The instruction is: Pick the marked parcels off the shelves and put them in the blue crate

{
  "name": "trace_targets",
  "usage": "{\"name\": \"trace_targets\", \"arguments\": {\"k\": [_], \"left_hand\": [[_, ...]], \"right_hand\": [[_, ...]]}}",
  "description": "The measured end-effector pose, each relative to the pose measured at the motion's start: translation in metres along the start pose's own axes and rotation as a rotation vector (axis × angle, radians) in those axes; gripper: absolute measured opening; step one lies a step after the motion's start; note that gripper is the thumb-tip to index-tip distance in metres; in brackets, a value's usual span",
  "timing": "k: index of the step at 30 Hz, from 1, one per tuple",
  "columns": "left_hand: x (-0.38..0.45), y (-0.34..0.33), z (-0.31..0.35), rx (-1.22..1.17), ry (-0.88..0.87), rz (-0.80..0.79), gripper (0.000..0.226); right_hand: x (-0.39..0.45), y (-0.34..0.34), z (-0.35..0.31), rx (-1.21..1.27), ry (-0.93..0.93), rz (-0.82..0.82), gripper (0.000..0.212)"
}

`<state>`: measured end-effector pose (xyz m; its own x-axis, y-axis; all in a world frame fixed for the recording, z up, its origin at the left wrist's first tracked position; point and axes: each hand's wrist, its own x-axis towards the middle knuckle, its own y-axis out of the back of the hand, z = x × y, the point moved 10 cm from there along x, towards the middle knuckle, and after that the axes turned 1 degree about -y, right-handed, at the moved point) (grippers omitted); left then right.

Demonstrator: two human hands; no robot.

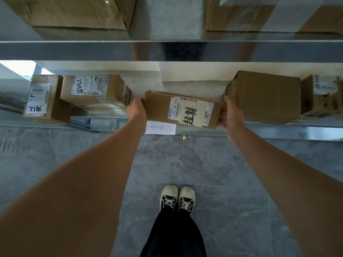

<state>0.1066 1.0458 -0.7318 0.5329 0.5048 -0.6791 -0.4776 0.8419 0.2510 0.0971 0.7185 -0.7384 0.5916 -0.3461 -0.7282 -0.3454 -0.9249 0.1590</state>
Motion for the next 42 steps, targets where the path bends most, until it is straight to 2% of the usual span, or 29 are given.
{"name": "trace_targets", "arguments": {"k": [3,7,9,11,13,17,20,22,24,26,27,31,35,39,42], "left_hand": [[0.002,-0.003,-0.008,-0.006,0.026,-0.034,0.015],[0.0,-0.003,-0.008,-0.048,0.056,-0.039,0.015],[0.0,-0.009,-0.005,-0.129,0.086,-0.092,0.013],[0.001,-0.015,0.005,-0.199,0.075,-0.15,0.023],[-0.001,-0.017,0.018,-0.204,0.018,-0.159,0.022],[-0.015,-0.038,0.045,-0.105,-0.126,-0.223,0.023],[-0.036,-0.067,0.057,-0.042,-0.166,-0.365,0.021],[-0.053,-0.085,0.062,0.044,-0.216,-0.486,0.035],[-0.066,-0.097,0.06,0.209,-0.325,-0.586,0.05],[-0.078,-0.095,0.052,0.428,-0.477,-0.626,0.053],[-0.079,-0.088,0.044,0.432,-0.488,-0.629,0.052],[-0.067,-0.041,-0.006,0.161,-0.241,-0.566,0.045],[-0.06,-0.014,-0.036,0.032,-0.18,-0.467,0.044],[-0.059,-0.008,-0.041,0.012,-0.156,-0.436,0.043],[-0.061,-0.005,-0.039,0.085,-0.152,-0.394,0.041]], "right_hand": [[-0.002,-0.003,0.003,-0.012,-0.015,-0.009,0.051],[-0.009,-0.012,0.002,-0.062,-0.009,-0.032,0.041],[-0.017,-0.021,0.005,-0.109,-0.029,-0.091,0.035],[-0.03,-0.03,0.02,-0.194,-0.095,-0.169,0.042],[-0.045,-0.039,0.04,-0.247,-0.165,-0.241,0.046],[-0.073,-0.06,0.067,-0.228,-0.238,-0.34,0.072],[-0.091,-0.076,0.08,-0.135,-0.271,-0.407,0.079],[-0.099,-0.084,0.086,-0.072,-0.28,-0.426,0.083],[-0.108,-0.093,0.092,-0.034,-0.322,-0.446,0.09],[-0.114,-0.102,0.088,0.002,-0.308,-0.45,0.087],[-0.113,-0.105,0.082,0.035,-0.264,-0.434,0.082],[-0.104,-0.104,0.066,0.196,-0.164,-0.356,0.068],[-0.1,-0.111,0.062,0.098,-0.114,-0.355,0.051],[-0.1,-0.115,0.065,0.119,-0.077,-0.335,0.046],[-0.105,-0.111,0.067,0.14,-0.053,-0.3,0.047]]}}
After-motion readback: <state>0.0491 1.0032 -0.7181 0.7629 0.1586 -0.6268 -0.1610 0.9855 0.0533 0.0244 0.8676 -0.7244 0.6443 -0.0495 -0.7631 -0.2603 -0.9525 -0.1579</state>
